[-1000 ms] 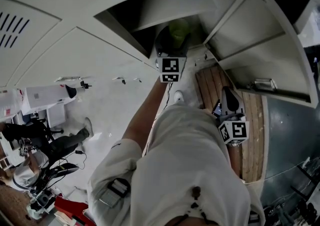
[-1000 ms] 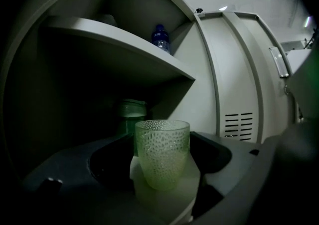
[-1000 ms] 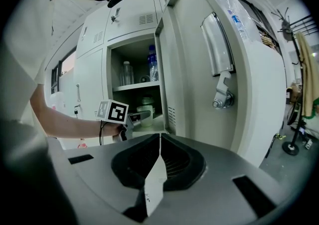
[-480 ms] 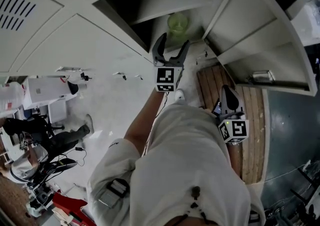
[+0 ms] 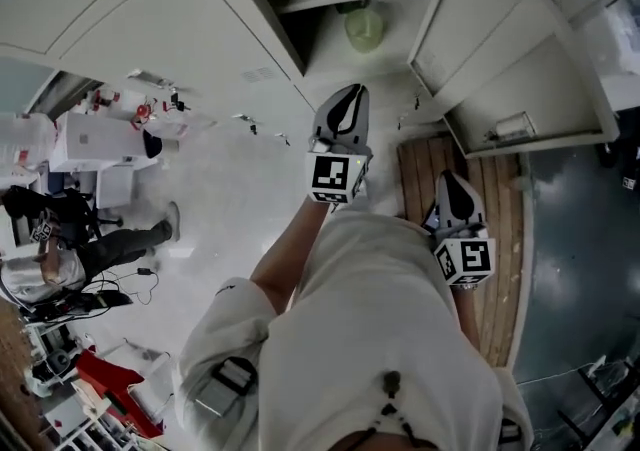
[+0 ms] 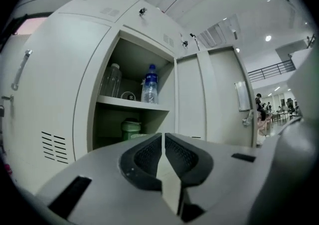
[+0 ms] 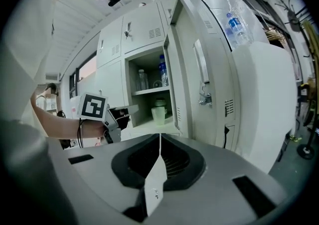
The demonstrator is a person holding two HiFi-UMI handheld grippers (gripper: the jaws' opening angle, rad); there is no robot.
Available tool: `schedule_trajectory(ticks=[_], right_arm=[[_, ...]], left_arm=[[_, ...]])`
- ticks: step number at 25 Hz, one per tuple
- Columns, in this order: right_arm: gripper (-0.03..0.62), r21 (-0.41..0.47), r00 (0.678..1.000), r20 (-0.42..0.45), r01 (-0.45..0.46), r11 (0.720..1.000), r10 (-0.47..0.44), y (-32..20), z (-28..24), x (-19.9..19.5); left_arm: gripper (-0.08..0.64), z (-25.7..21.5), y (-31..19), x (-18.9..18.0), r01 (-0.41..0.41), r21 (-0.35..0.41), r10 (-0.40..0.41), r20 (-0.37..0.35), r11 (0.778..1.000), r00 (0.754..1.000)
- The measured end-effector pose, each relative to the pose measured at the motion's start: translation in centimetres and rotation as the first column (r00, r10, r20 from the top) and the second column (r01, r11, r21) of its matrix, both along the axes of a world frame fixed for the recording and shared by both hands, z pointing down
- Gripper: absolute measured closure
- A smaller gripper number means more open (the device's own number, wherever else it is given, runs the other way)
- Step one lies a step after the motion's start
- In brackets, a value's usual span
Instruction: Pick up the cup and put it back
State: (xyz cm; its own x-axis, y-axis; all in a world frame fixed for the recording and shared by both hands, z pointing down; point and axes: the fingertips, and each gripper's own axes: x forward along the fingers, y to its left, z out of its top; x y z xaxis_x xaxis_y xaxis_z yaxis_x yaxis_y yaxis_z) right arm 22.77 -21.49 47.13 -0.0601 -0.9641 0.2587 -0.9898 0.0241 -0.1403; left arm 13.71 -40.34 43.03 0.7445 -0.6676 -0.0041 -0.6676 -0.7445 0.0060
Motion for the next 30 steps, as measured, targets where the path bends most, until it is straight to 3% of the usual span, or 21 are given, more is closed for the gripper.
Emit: schedule_trajectory(ticks=[10,18,22,25,30], right_arm=[[0.566,0.035,0.993,0.049,0.101,0.994,-0.103,7.3,-0.7,0.0],[0.566,0.044,0.969,0.176,0.167,0.985,-0.173,10.9,0.5,-1.6],[0.566,0.072,0.955,0.166,0.236,0.969,-0.245,10.8,-0.2,-4.3],[0.566,0.090,0.949,0.143,0.270,0.959,-0.281,10.6,-1.0,-6.5],[0.566,0.121,0.957,0.116,0.253,0.960,-0.267,11.3,-2.6,-10.0]], left_arm=[[0.551,-1.3,11.7,-2.3,0.034,-0.048,-0.035,-0.027,0.998,0.999],[0.551,-0.9,21.2,-7.2,0.124,-0.079,-0.123,0.027,0.989,0.992],[0.551,-0.9,24.2,-10.1,0.160,-0.104,-0.158,0.032,0.982,0.987],[0.551,-1.1,25.8,-11.3,0.140,-0.096,-0.137,0.033,0.985,0.990],[0.551,-0.8,27.2,-13.3,0.059,-0.099,-0.057,0.019,0.993,0.998]])
